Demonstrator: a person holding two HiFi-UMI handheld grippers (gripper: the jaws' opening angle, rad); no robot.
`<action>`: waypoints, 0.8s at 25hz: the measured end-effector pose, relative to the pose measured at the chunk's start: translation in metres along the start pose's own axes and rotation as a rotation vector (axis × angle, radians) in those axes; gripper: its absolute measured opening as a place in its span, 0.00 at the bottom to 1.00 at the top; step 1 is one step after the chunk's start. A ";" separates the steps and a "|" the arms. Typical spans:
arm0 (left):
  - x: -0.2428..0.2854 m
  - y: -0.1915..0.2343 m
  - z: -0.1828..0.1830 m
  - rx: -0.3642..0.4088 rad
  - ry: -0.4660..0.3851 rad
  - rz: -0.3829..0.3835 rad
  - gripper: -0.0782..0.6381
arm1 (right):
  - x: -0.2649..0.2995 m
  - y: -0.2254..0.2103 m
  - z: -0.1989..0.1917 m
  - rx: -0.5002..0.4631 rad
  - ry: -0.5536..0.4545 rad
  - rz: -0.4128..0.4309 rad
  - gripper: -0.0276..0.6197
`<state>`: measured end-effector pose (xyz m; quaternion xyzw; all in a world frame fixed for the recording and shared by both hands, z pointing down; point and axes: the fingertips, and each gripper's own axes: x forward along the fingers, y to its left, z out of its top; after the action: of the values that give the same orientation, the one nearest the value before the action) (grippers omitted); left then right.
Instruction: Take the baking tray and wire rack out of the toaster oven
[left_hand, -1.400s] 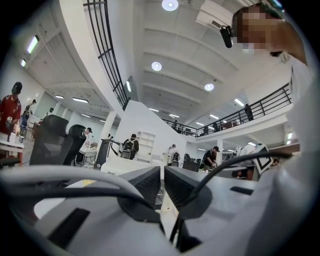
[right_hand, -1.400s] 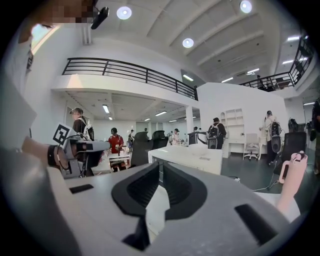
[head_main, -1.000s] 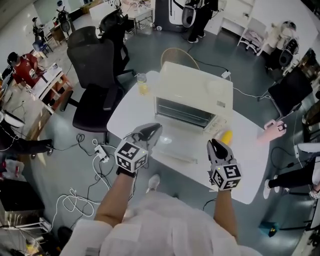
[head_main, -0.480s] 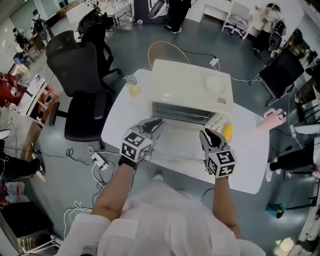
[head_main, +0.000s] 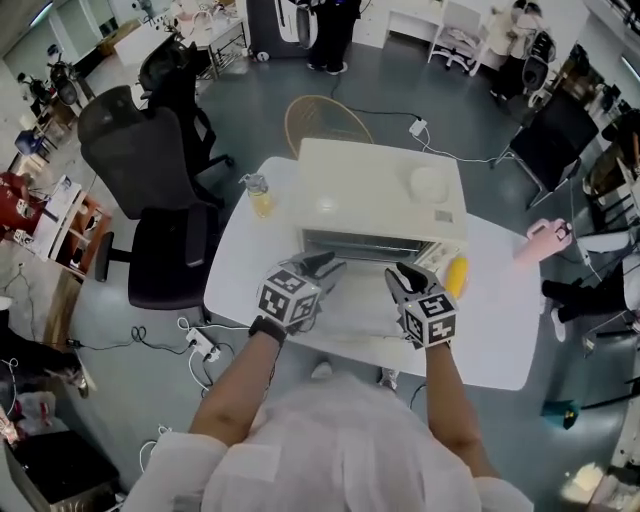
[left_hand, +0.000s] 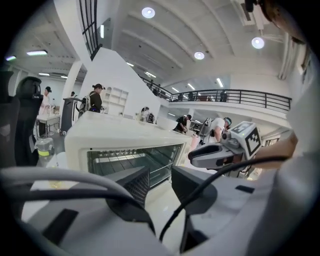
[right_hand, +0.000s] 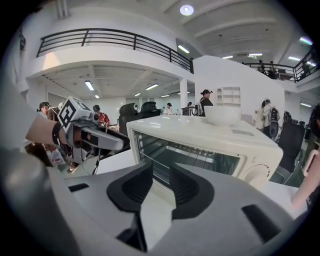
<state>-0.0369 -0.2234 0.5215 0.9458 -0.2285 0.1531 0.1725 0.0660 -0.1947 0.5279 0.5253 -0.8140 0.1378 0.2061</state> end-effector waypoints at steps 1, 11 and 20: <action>0.004 0.001 -0.001 -0.016 0.008 -0.013 0.26 | 0.004 -0.001 -0.003 -0.009 0.019 0.007 0.21; 0.015 0.016 -0.017 -0.096 0.055 0.031 0.30 | 0.047 -0.002 -0.025 -0.229 0.194 0.078 0.22; 0.009 0.023 -0.024 -0.149 0.077 0.079 0.31 | 0.077 -0.005 -0.027 -0.531 0.289 0.071 0.22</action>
<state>-0.0455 -0.2365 0.5526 0.9141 -0.2694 0.1786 0.2448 0.0482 -0.2463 0.5884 0.3991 -0.8017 0.0009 0.4449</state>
